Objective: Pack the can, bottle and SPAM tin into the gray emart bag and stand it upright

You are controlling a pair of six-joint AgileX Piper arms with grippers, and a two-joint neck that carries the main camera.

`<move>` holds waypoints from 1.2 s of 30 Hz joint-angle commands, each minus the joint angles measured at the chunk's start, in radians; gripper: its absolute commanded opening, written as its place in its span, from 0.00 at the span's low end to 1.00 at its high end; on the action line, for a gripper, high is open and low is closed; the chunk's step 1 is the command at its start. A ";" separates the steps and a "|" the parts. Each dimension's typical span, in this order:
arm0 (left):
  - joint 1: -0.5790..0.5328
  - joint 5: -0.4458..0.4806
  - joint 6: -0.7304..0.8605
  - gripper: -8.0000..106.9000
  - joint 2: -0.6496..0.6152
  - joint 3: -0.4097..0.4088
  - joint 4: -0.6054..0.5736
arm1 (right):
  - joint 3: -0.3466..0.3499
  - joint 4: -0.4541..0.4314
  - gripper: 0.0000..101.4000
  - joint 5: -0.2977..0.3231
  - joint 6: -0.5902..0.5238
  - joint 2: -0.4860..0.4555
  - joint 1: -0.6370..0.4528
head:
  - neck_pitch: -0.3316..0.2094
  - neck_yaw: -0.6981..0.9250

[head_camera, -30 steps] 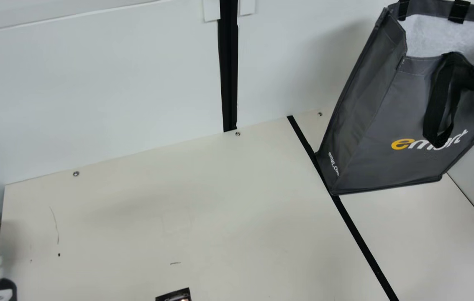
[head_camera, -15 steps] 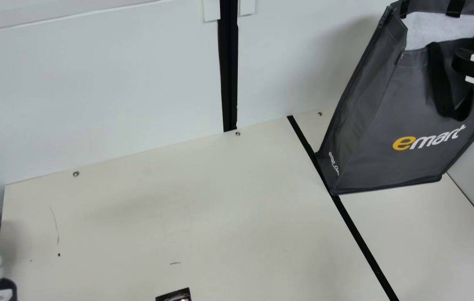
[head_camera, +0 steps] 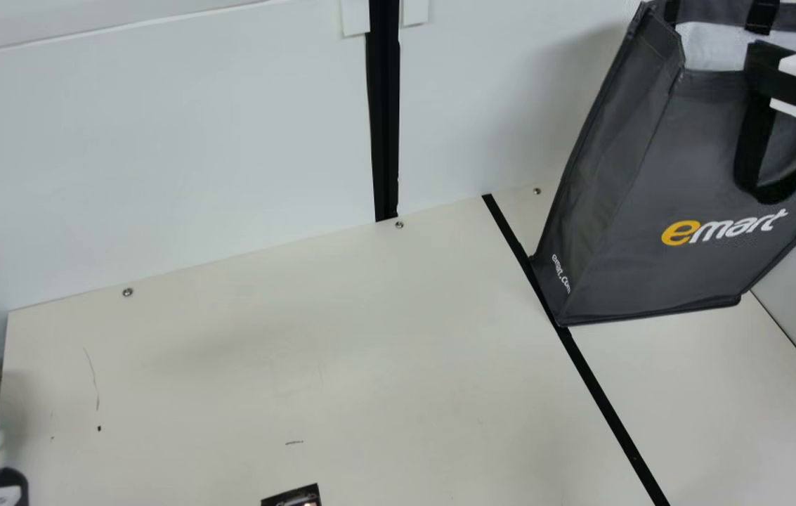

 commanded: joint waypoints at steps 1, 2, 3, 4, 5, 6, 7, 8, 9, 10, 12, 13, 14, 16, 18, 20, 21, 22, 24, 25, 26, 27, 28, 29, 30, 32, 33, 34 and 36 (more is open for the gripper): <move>0.000 0.000 0.000 0.85 0.000 0.000 0.000 | -0.002 0.002 0.94 0.006 -0.003 -0.005 0.013 | -0.023 -0.001; 0.000 0.000 0.000 0.85 0.000 0.000 0.000 | -0.003 0.005 0.94 0.009 -0.005 -0.009 0.021 | -0.023 -0.001; 0.000 0.000 0.000 0.85 0.000 0.000 0.000 | -0.004 0.006 0.94 0.012 -0.006 -0.013 0.029 | -0.023 -0.001; 0.000 0.000 0.000 0.85 0.000 0.000 0.000 | -0.003 0.008 0.94 0.013 -0.007 -0.017 0.038 | -0.023 -0.001; 0.000 0.000 0.000 0.85 0.000 0.000 0.000 | -0.001 0.008 0.94 0.013 -0.009 -0.022 0.049 | -0.023 -0.001; 0.000 0.000 0.000 0.85 0.000 0.000 0.000 | 0.002 0.009 0.94 0.013 -0.010 -0.027 0.060 | -0.023 -0.001; 0.000 0.000 0.000 0.85 0.000 0.000 0.000 | 0.005 0.009 0.94 0.013 -0.012 -0.032 0.071 | -0.023 -0.001; 0.000 0.000 0.000 0.85 0.000 0.000 0.000 | 0.008 0.010 0.94 0.013 -0.014 -0.037 0.082 | -0.023 -0.001; 0.000 0.000 0.000 0.85 0.000 0.000 0.000 | 0.011 0.009 0.94 0.013 -0.015 -0.042 0.094 | -0.023 -0.001; 0.000 0.000 0.000 0.85 0.000 0.000 0.000 | 0.014 0.009 0.94 0.013 -0.016 -0.046 0.106 | -0.023 -0.001; 0.000 0.000 0.000 0.85 0.000 0.000 0.000 | 0.022 0.007 0.94 0.013 -0.018 -0.056 0.131 | -0.023 -0.001; 0.000 0.000 0.000 0.85 0.000 0.000 0.000 | 0.025 0.005 0.94 0.013 -0.019 -0.061 0.144 | -0.023 -0.001; 0.000 0.000 0.000 0.85 0.000 0.000 0.000 | 0.030 0.004 0.94 0.013 -0.019 -0.066 0.156 | -0.023 -0.001; 0.000 0.000 0.000 0.85 0.000 0.000 0.000 | 0.039 0.001 0.94 0.013 -0.020 -0.076 0.182 | -0.023 -0.001; 0.000 0.000 0.000 0.85 0.000 0.000 0.000 | 0.050 -0.003 0.94 0.013 -0.021 -0.085 0.208 | -0.023 -0.001; 0.000 0.000 0.000 0.85 0.000 0.000 0.000 | 0.064 -0.008 0.94 0.011 -0.021 -0.095 0.236 | -0.023 -0.001; 0.000 0.000 0.000 0.85 0.000 0.000 0.000 | 0.072 -0.011 0.94 0.009 -0.021 -0.101 0.251 | -0.023 -0.001; 0.000 0.000 0.000 0.85 0.000 0.000 0.000 | 0.082 -0.014 0.94 0.007 -0.021 -0.107 0.266 | -0.023 -0.001; 0.000 0.000 0.000 0.85 0.000 0.000 0.000 | 0.101 -0.020 0.94 0.004 -0.020 -0.119 0.296 | -0.023 -0.001; 0.000 0.000 0.000 0.85 0.000 0.000 0.000 | 0.113 -0.023 0.94 0.001 -0.019 -0.126 0.311 | -0.023 -0.001; 0.000 0.000 0.000 0.85 0.000 0.000 0.000 | 0.125 -0.026 0.94 -0.001 -0.017 -0.132 0.326 | -0.023 -0.001; 0.000 0.000 0.000 0.85 0.000 0.000 0.000 | 0.138 -0.028 0.94 -0.003 -0.014 -0.139 0.341 | -0.023 -0.001; 0.000 0.000 0.000 0.85 0.000 0.000 0.000 | 0.151 -0.030 0.94 -0.006 -0.009 -0.146 0.356 | -0.023 -0.001; 0.000 0.000 0.000 0.85 0.000 0.000 0.000 | 0.164 -0.031 0.94 -0.008 -0.004 -0.152 0.370 | -0.023 -0.001; 0.000 0.000 0.000 0.85 0.000 0.000 0.000 | 0.178 -0.033 0.94 -0.011 0.001 -0.159 0.385 | -0.023 -0.001; 0.000 0.000 0.000 0.85 0.000 0.000 0.000 | 0.205 -0.037 0.94 -0.017 0.013 -0.170 0.412 | -0.023 -0.001; 0.000 0.000 0.000 0.85 0.000 0.000 0.000 | 0.221 -0.039 0.94 -0.022 0.021 -0.177 0.426 | -0.023 -0.001; 0.000 0.000 0.000 0.85 0.000 0.000 0.000 | 0.236 -0.042 0.94 -0.026 0.028 -0.183 0.439 | -0.023 -0.001; 0.000 0.000 0.000 0.85 0.000 0.000 0.000 | 0.269 -0.052 0.94 -0.040 0.048 -0.196 0.465 | -0.023 -0.001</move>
